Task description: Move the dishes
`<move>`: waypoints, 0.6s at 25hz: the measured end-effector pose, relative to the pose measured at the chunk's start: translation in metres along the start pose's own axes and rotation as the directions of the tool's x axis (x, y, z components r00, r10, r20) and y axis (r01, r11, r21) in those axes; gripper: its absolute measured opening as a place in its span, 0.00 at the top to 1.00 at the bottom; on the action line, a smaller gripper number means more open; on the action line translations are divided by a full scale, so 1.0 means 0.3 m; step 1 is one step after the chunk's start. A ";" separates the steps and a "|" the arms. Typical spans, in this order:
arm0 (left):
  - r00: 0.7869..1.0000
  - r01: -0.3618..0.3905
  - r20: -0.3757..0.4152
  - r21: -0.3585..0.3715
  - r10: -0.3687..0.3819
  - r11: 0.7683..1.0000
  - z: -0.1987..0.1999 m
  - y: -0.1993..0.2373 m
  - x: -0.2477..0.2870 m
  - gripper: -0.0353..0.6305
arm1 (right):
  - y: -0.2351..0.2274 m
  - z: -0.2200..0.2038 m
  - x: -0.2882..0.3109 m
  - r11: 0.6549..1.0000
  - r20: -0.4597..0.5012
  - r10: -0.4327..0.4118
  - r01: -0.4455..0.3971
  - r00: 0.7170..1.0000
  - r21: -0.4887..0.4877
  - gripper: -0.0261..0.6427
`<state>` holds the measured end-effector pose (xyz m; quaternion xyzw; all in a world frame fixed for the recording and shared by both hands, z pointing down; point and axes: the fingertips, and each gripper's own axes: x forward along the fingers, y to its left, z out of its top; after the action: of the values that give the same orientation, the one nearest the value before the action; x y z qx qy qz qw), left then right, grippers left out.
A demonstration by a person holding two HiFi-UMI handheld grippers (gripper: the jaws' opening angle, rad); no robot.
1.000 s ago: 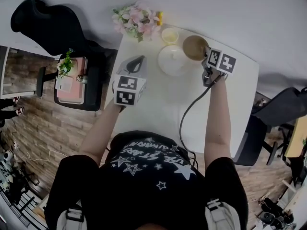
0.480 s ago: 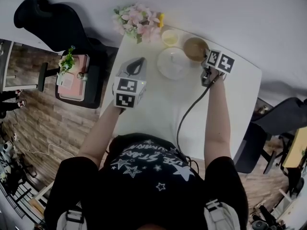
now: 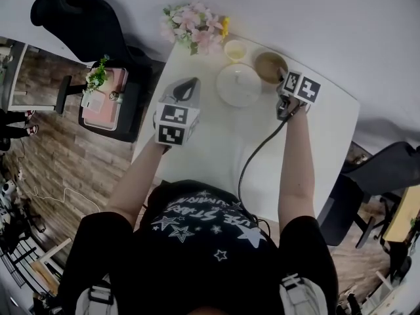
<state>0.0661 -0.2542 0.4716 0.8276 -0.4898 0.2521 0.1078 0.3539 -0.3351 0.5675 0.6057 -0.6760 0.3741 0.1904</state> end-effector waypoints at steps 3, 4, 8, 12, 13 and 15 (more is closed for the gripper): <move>1.000 -0.013 0.013 0.002 0.013 1.000 0.007 -0.016 -0.026 0.93 | 0.006 0.008 -0.038 1.000 0.024 0.015 -0.015 1.000 -0.014 0.73; 1.000 -0.017 0.020 0.003 0.017 1.000 0.011 -0.023 -0.038 0.93 | 0.009 0.016 -0.056 1.000 0.036 0.019 -0.019 0.999 -0.021 0.73; 0.998 -0.040 0.048 0.004 0.040 0.999 0.024 -0.041 -0.093 0.93 | 0.037 0.067 -0.143 0.998 0.105 0.029 -0.022 0.994 -0.066 0.73; 0.996 -0.053 0.071 0.002 0.053 0.999 0.026 -0.053 -0.158 0.93 | 0.089 0.108 -0.253 0.993 0.206 0.044 -0.021 0.978 -0.113 0.73; 0.995 -0.054 0.080 0.001 0.054 0.999 0.027 -0.055 -0.175 0.93 | 0.104 0.109 -0.279 0.992 0.222 0.046 -0.018 0.974 -0.128 0.73; 0.994 -0.052 0.098 0.002 0.052 0.999 0.030 -0.058 -0.205 0.93 | 0.142 0.100 -0.322 0.987 0.240 0.053 -0.015 0.969 -0.157 0.73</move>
<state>0.0598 -0.2030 0.4329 0.8262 -0.5152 0.2149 0.0752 0.3377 -0.2923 0.4678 0.6189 -0.7313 0.2468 0.1457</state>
